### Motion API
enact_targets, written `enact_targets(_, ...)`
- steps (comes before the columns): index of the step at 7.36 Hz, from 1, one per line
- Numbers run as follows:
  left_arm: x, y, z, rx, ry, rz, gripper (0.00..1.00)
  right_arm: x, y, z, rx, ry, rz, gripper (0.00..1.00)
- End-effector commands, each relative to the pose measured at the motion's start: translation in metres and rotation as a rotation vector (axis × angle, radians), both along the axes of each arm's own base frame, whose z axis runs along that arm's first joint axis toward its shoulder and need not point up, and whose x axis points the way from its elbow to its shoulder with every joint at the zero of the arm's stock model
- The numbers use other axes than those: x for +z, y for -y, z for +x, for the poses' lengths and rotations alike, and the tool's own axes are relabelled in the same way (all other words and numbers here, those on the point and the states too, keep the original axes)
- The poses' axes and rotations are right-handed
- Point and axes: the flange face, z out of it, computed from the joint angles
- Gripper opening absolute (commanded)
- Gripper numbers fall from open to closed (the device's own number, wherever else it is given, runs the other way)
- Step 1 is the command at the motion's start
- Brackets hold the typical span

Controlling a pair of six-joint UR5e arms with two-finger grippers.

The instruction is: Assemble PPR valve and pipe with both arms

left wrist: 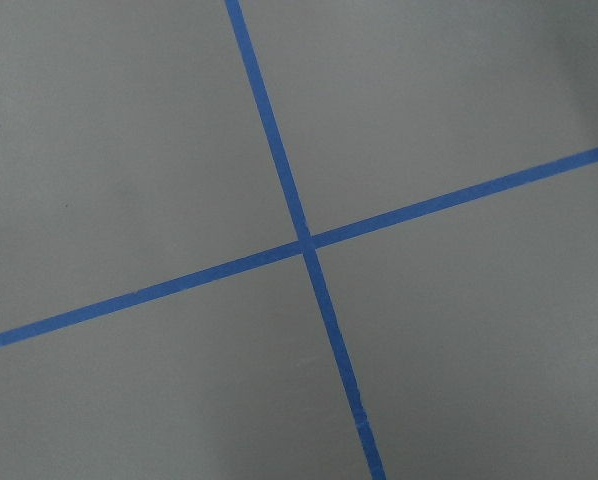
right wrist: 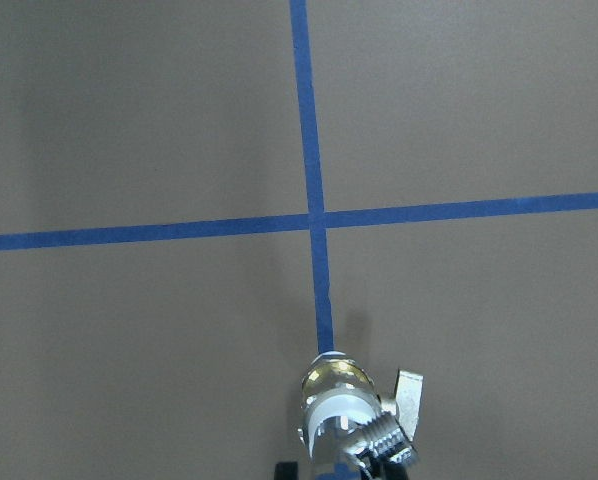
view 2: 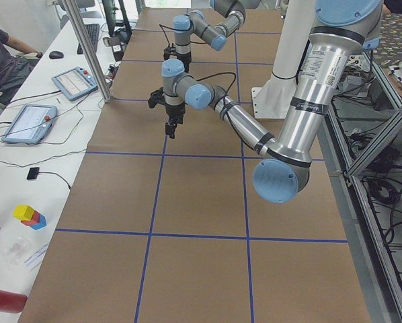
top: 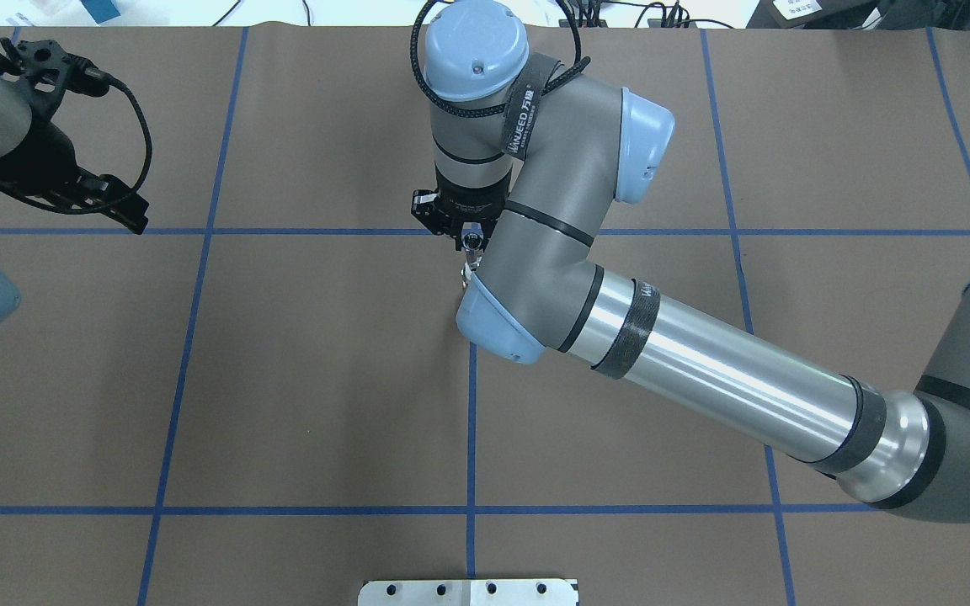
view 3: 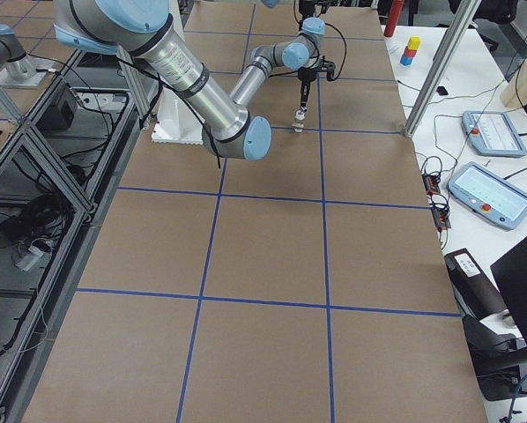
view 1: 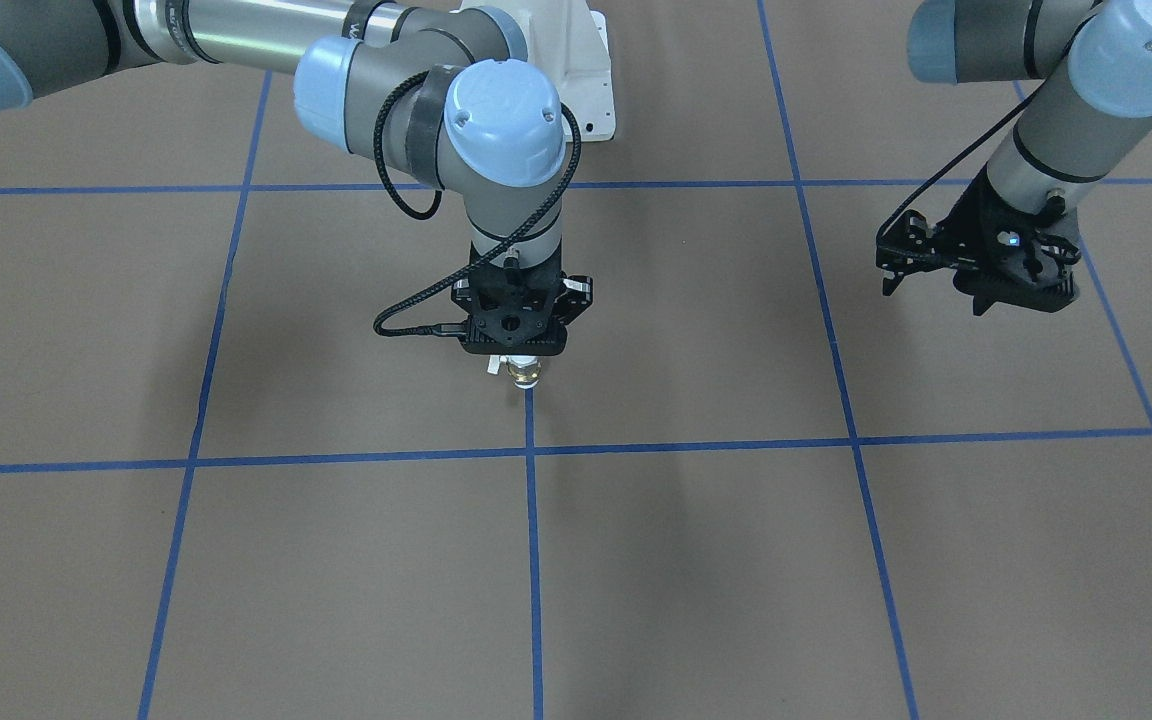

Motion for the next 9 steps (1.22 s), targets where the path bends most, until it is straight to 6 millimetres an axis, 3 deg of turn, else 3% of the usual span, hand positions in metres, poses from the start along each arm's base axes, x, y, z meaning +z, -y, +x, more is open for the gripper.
enact_targets(1, 0.000, 0.000, 0.000, -0.002, 0.000, -0.002, 1.00, 0.004, 0.000, 0.000, -0.001, -0.003, -0.002, 0.00)
enact_targets(5, -0.002, 0.000, 0.001, -0.004, -0.002, -0.002, 1.00, -0.005, -0.002, 0.008, -0.002, 0.013, -0.003, 0.00)
enact_targets(9, -0.002, 0.000, 0.001, -0.004, -0.003, -0.001, 1.00, 0.006, -0.003, 0.006, -0.001, 0.001, -0.009, 0.00)
